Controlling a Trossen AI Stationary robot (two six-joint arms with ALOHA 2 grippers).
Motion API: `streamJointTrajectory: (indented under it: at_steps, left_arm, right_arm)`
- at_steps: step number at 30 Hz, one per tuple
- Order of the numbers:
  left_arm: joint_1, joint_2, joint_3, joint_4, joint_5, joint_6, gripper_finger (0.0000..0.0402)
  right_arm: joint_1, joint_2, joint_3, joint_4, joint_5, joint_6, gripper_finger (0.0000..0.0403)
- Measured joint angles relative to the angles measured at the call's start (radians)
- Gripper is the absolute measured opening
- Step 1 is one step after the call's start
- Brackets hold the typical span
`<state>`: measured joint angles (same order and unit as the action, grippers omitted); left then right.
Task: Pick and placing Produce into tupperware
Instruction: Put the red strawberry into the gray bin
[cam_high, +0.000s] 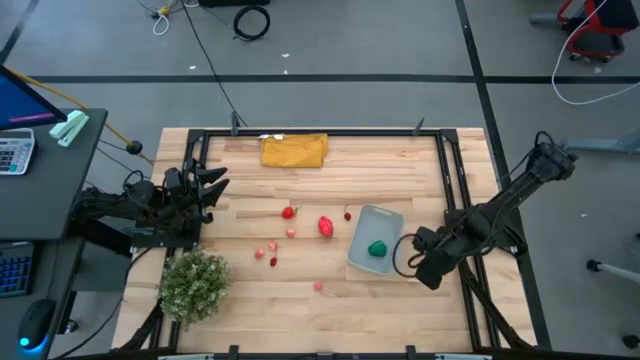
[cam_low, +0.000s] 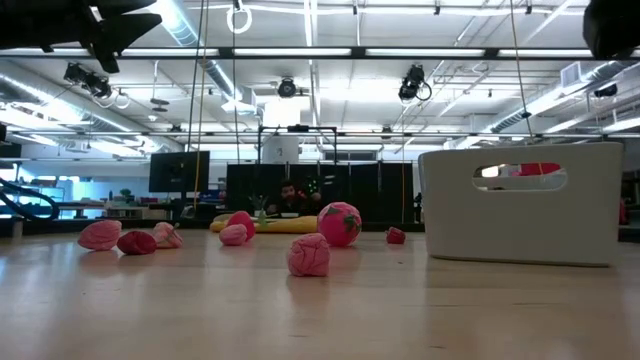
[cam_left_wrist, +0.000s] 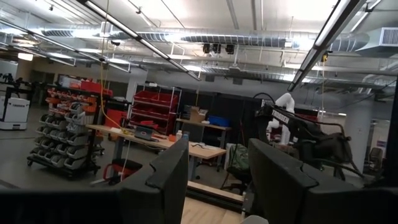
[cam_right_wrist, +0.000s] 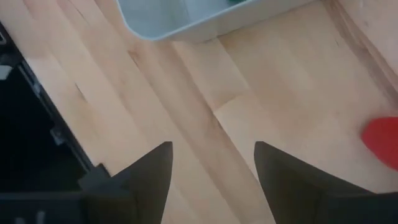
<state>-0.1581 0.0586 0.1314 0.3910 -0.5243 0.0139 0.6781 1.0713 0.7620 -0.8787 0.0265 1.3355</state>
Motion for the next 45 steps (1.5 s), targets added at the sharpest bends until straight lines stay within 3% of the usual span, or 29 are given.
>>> streamJointTrajectory:
  at_steps: [13, 26, 31, 37, 42, 45]
  left_arm:
    - [0.0, 0.0, 0.0, 0.001, 0.0, 0.0, 0.0172]
    - [0.0, 0.0, 0.0, 0.001, 0.0, 0.0, 0.0172]
    - [0.0, 0.0, 0.0, 0.001, 0.0, 0.0, 0.0172]
    - [0.0, 0.0, 0.0, 0.001, 0.0, 0.0, 0.0172]
    - [0.0, 0.0, 0.0, 0.001, 0.0, 0.0, 0.0172]
    - [0.0, 0.0, 0.0, 0.001, 0.0, 0.0, 0.0172]
  right_arm:
    - [0.039, 0.134, 0.0, -0.006, 0.15, 0.061, 0.0235]
    - [0.037, 0.294, 0.0, -0.012, 0.143, 0.102, 0.0228]
    - [0.029, 0.308, 0.0, -0.031, 0.14, -0.035, 0.0232]
    - [0.016, 0.309, 0.0, -0.136, 0.14, -0.331, 0.0243]
    - [-0.04, 0.309, -0.001, -0.319, 0.127, -0.369, 0.0248]
    - [-0.069, 0.308, -0.021, -0.306, 0.074, -0.465, 0.0247]
